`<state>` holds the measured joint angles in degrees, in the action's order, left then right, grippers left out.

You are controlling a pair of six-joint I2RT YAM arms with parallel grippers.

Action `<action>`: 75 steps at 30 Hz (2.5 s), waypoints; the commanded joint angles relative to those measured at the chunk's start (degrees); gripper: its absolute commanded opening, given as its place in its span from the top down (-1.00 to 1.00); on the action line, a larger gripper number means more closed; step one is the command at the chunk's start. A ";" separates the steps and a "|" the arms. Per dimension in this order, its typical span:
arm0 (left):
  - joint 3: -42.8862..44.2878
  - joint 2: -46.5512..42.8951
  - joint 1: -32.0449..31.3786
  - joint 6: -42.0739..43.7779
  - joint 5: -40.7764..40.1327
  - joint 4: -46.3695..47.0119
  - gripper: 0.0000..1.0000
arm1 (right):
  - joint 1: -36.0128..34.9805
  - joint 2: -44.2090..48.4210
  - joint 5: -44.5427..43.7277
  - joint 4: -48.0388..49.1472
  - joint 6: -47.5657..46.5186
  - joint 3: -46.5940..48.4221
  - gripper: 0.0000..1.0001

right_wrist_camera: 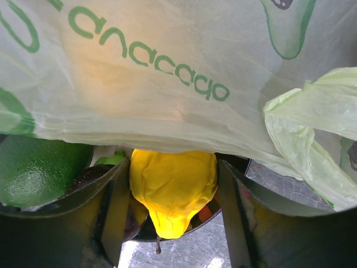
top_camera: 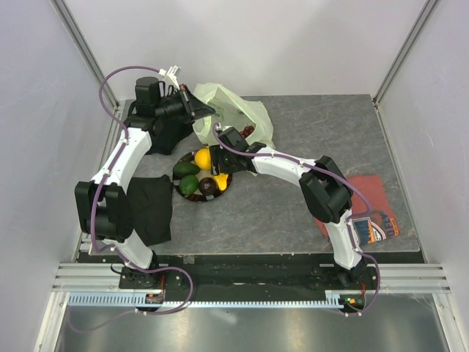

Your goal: Place the fruits into the plastic bag

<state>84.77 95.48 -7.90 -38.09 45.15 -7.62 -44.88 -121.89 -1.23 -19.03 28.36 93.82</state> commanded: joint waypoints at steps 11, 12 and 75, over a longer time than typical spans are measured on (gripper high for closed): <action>1.54 -1.70 -0.01 1.79 0.29 0.85 0.97 | 0.59 2.79 -0.35 -0.22 0.21 -0.21 0.21; 1.54 -1.70 -0.01 1.87 0.21 0.94 0.97 | 0.67 3.14 -0.35 0.39 0.21 -0.48 0.23; -1.98 -5.04 -2.21 -0.24 0.91 1.55 0.97 | 2.61 -7.40 -36.64 15.17 -8.67 15.69 0.46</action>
<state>82.52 92.95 -10.09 -38.09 44.18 -7.57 -42.74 -127.20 -32.29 -0.30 20.91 104.77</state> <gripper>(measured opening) 0.026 0.640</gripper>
